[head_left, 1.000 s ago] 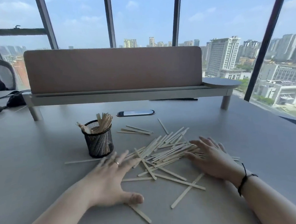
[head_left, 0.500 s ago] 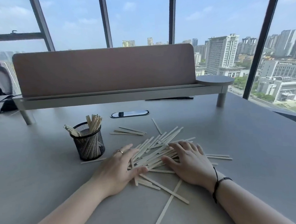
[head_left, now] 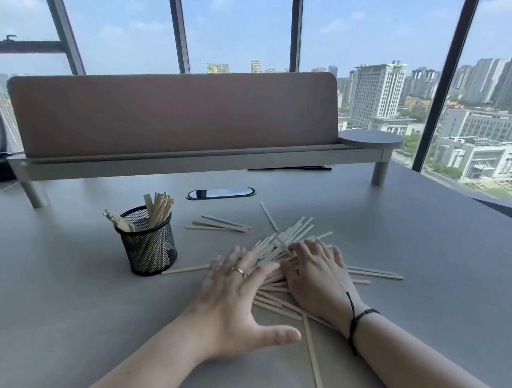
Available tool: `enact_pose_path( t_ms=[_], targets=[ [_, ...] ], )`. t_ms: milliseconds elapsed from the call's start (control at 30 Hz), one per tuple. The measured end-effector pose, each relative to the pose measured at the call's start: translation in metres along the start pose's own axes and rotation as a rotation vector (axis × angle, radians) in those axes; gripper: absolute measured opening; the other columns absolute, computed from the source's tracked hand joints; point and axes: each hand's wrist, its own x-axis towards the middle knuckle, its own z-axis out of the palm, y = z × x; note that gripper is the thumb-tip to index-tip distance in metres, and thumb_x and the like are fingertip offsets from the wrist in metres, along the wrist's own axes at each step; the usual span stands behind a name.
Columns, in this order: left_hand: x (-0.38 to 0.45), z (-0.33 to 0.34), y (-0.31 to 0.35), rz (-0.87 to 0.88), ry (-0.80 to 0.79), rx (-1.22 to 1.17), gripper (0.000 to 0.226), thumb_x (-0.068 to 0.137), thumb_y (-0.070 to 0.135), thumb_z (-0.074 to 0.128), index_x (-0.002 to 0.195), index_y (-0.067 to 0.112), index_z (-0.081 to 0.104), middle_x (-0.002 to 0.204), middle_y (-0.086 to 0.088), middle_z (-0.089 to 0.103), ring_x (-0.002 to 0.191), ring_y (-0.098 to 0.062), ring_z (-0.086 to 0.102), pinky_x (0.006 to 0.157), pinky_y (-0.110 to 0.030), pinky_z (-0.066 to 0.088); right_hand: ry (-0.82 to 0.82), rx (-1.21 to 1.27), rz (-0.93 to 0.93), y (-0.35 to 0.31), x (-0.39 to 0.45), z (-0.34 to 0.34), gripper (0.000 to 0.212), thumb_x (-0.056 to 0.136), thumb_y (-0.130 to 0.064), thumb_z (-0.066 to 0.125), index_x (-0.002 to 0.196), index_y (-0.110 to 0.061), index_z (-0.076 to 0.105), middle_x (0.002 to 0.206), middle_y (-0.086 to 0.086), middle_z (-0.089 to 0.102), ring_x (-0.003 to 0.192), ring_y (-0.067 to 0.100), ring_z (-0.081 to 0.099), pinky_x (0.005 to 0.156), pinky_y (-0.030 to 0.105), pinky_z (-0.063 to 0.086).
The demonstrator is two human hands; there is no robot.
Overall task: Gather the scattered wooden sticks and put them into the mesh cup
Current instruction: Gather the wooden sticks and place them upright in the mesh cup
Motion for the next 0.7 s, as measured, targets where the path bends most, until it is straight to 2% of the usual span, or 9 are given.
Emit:
enact_pose_path(
  t_ms=[67, 167, 300, 367, 400, 467, 567, 633, 700],
  targets=[
    [0.0, 0.006, 0.014, 0.069, -0.024, 0.049, 0.123, 0.052, 0.105, 0.032, 0.154, 0.044, 0.0, 0.166, 0.009, -0.017, 0.151, -0.017, -0.025, 0.123, -0.05, -0.005, -0.044, 0.026, 0.028, -0.004, 0.002, 0.0, 0.041, 0.091, -0.046, 0.044, 0.129, -0.03, 0.045, 0.136, 0.0, 0.049, 0.138, 0.021, 0.034, 0.117, 0.043, 0.02],
    [0.006, 0.012, 0.025, 0.09, -0.012, 0.043, 0.134, 0.051, 0.102, 0.041, 0.156, 0.036, -0.011, 0.165, 0.01, -0.021, 0.149, -0.015, -0.029, 0.123, -0.048, -0.007, -0.065, 0.135, 0.084, -0.011, 0.006, -0.003, 0.048, 0.088, -0.035, 0.053, 0.135, -0.024, 0.044, 0.136, 0.003, 0.051, 0.135, 0.023, 0.039, 0.113, 0.037, 0.025],
    [0.006, 0.007, 0.016, 0.025, 0.01, -0.033, 0.119, 0.062, 0.088, 0.053, 0.151, 0.047, -0.014, 0.166, 0.014, -0.015, 0.151, -0.014, -0.022, 0.124, -0.046, -0.004, 0.022, 0.431, 0.169, -0.017, 0.009, -0.007, 0.04, 0.091, -0.021, 0.055, 0.13, -0.024, 0.052, 0.127, 0.002, 0.058, 0.123, 0.021, 0.051, 0.093, 0.029, 0.038],
    [0.004, 0.001, 0.003, -0.026, -0.022, -0.021, 0.112, 0.066, 0.079, 0.054, 0.151, 0.048, -0.012, 0.166, 0.012, -0.019, 0.151, -0.016, -0.023, 0.124, -0.045, -0.006, 0.077, 0.464, 0.167, -0.011, 0.008, -0.012, 0.033, 0.093, -0.031, 0.059, 0.126, -0.028, 0.054, 0.123, -0.003, 0.059, 0.115, 0.019, 0.055, 0.085, 0.027, 0.036],
    [0.004, -0.002, -0.003, -0.052, -0.04, -0.01, 0.109, 0.068, 0.077, 0.053, 0.151, 0.048, -0.012, 0.166, 0.01, -0.02, 0.151, -0.017, -0.024, 0.124, -0.045, -0.007, 0.107, 0.427, 0.161, -0.005, 0.008, -0.015, 0.034, 0.093, -0.037, 0.06, 0.125, -0.029, 0.055, 0.124, -0.004, 0.059, 0.115, 0.02, 0.055, 0.087, 0.028, 0.037],
    [0.005, -0.006, -0.017, -0.109, -0.066, 0.014, 0.104, 0.072, 0.075, 0.05, 0.152, 0.045, -0.01, 0.166, 0.005, -0.02, 0.152, -0.02, -0.022, 0.123, -0.046, -0.008, 0.135, 0.296, 0.182, 0.009, 0.01, -0.021, 0.042, 0.091, -0.048, 0.059, 0.128, -0.029, 0.054, 0.131, -0.003, 0.058, 0.123, 0.022, 0.051, 0.102, 0.034, 0.037],
    [0.01, -0.005, -0.035, -0.223, -0.104, 0.025, 0.104, 0.073, 0.081, 0.042, 0.155, 0.039, -0.005, 0.168, 0.0, -0.015, 0.153, -0.022, -0.017, 0.124, -0.048, -0.006, 0.035, 0.09, 0.282, 0.03, 0.013, -0.023, 0.066, 0.088, -0.071, 0.042, 0.139, -0.03, 0.044, 0.145, -0.001, 0.047, 0.142, 0.02, 0.032, 0.12, 0.047, 0.017],
    [0.012, -0.004, -0.044, -0.271, -0.136, 0.025, 0.108, 0.072, 0.087, 0.036, 0.157, 0.036, -0.006, 0.168, -0.001, -0.011, 0.154, -0.023, -0.012, 0.124, -0.048, -0.003, -0.053, 0.038, 0.335, 0.038, 0.014, -0.019, 0.079, 0.083, -0.081, 0.029, 0.145, -0.032, 0.037, 0.153, 0.0, 0.039, 0.149, 0.023, 0.02, 0.121, 0.053, 0.009],
    [0.012, -0.003, -0.049, -0.285, -0.157, 0.019, 0.113, 0.07, 0.092, 0.031, 0.158, 0.033, -0.009, 0.169, 0.0, -0.006, 0.155, -0.021, -0.008, 0.124, -0.046, -0.002, -0.123, 0.024, 0.348, 0.04, 0.014, -0.015, 0.087, 0.079, -0.085, 0.021, 0.149, -0.033, 0.032, 0.158, 0.004, 0.032, 0.151, 0.026, 0.015, 0.121, 0.053, 0.006]
  ],
)
